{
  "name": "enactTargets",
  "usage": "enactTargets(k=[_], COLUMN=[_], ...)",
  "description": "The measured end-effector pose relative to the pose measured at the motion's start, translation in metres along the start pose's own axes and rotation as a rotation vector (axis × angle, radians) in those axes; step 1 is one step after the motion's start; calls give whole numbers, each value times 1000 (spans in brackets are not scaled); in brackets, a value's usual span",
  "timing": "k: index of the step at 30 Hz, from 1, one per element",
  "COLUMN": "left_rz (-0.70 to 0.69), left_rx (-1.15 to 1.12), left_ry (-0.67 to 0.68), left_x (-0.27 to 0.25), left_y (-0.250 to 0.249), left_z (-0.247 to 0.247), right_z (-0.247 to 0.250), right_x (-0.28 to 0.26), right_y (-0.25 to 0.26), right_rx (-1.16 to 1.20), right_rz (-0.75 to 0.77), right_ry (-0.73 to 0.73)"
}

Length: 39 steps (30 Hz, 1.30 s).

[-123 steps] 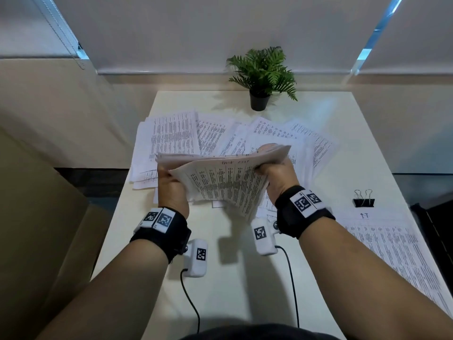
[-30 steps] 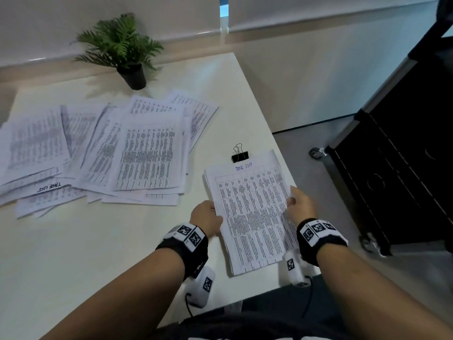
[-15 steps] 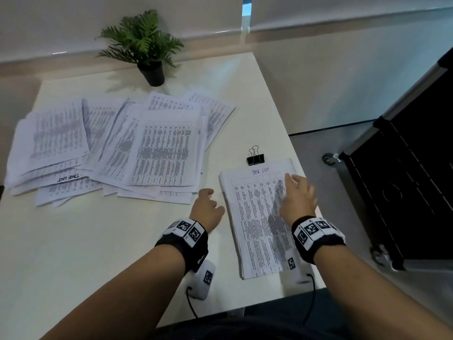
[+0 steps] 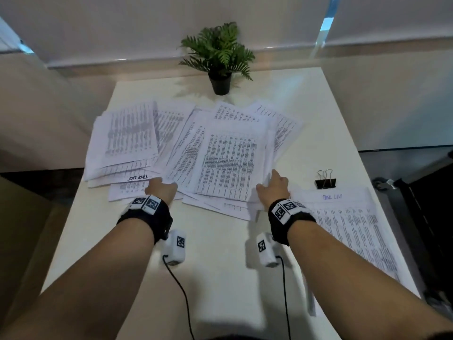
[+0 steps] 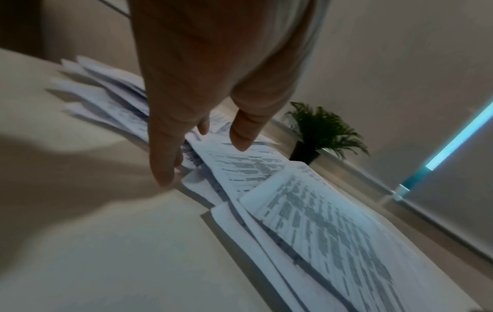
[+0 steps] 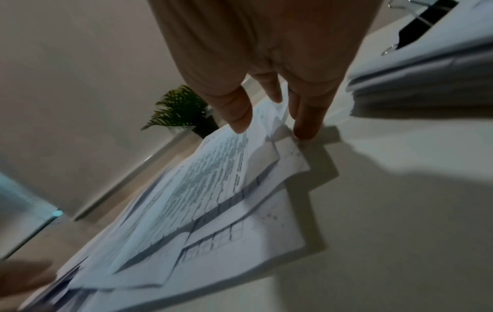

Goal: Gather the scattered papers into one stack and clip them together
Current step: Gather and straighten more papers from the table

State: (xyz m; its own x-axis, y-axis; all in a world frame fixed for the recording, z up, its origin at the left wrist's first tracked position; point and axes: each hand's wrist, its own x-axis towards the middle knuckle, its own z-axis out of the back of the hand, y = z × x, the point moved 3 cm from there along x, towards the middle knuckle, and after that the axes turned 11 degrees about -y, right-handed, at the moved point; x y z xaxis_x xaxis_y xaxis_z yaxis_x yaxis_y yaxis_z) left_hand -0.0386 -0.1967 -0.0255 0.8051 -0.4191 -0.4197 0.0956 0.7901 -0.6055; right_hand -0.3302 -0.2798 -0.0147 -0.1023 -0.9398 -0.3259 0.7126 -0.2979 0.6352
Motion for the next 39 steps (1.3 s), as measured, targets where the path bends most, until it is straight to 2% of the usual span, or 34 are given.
enactTargets(k=[3, 6, 8, 10, 13, 16, 17, 21, 23, 26, 30, 36, 39], left_rz=[124, 130, 92, -32, -271, -328, -334, -319, -350, -389, -385, -396, -372], left_rx=[-268, -423, -448, -288, 108, 367, 425, 566, 636, 694, 705, 739, 757], left_ry=[118, 135, 134, 101, -50, -212, -204, 81, 160, 186, 231, 246, 242], left_x=[19, 28, 35, 43, 52, 63, 69, 92, 92, 78, 50, -3, -29], left_y=[12, 12, 11, 8, 6, 11, 15, 32, 37, 48, 65, 87, 99], left_z=[-3, -7, -9, -7, 6, 26, 30, 32, 32, 32, 31, 32, 33], right_z=[-15, -25, -31, -36, -42, -44, -44, -44, -43, -40, -35, -25, -17], right_x=[15, 27, 33, 36, 40, 37, 35, 28, 22, 10, -11, -37, -47], right_y=[8, 18, 25, 32, 35, 31, 28, 22, 21, 23, 20, 6, 1], right_rx=[123, 165, 160, 132, 89, 83, 72, 31, 7, -14, -45, -134, -291], right_rz=[-125, -186, -220, -224, -198, -144, -111, -32, -11, 0, -21, 27, 23], right_ry=[-24, -50, -26, -9, -48, -139, -168, -176, -157, -104, -29, 32, 122])
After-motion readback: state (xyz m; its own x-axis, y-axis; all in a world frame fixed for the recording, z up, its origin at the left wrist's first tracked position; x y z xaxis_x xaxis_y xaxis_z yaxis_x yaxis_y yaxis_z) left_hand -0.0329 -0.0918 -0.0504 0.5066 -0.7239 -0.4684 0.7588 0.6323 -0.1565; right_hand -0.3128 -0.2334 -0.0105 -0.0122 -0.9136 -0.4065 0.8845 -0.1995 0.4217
